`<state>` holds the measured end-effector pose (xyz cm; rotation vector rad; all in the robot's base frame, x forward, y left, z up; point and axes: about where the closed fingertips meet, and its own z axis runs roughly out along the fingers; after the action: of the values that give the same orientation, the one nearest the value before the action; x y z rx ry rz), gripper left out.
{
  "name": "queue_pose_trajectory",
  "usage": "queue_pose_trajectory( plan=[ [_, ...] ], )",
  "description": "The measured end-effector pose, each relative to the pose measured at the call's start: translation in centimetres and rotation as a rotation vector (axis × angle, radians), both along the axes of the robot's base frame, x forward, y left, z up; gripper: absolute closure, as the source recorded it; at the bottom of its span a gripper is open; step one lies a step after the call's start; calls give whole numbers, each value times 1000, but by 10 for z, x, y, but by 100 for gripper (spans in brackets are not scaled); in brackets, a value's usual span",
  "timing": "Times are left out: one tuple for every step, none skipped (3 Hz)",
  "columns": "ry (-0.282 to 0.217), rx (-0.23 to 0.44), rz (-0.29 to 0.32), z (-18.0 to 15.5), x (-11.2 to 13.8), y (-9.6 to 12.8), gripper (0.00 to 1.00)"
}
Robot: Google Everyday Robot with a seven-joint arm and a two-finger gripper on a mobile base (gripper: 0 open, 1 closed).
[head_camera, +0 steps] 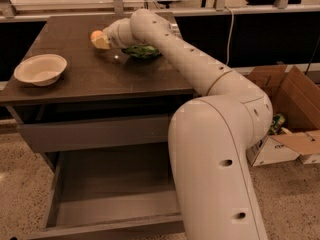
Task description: Place orange into middle drawer
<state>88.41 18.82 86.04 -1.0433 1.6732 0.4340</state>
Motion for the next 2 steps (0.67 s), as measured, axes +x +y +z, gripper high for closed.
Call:
queue_pose_trajectory(
  plan=[
    [-65,23,74,50,-17,-6,100],
    [-116,27,154,93,-42,-15,100]
  ],
)
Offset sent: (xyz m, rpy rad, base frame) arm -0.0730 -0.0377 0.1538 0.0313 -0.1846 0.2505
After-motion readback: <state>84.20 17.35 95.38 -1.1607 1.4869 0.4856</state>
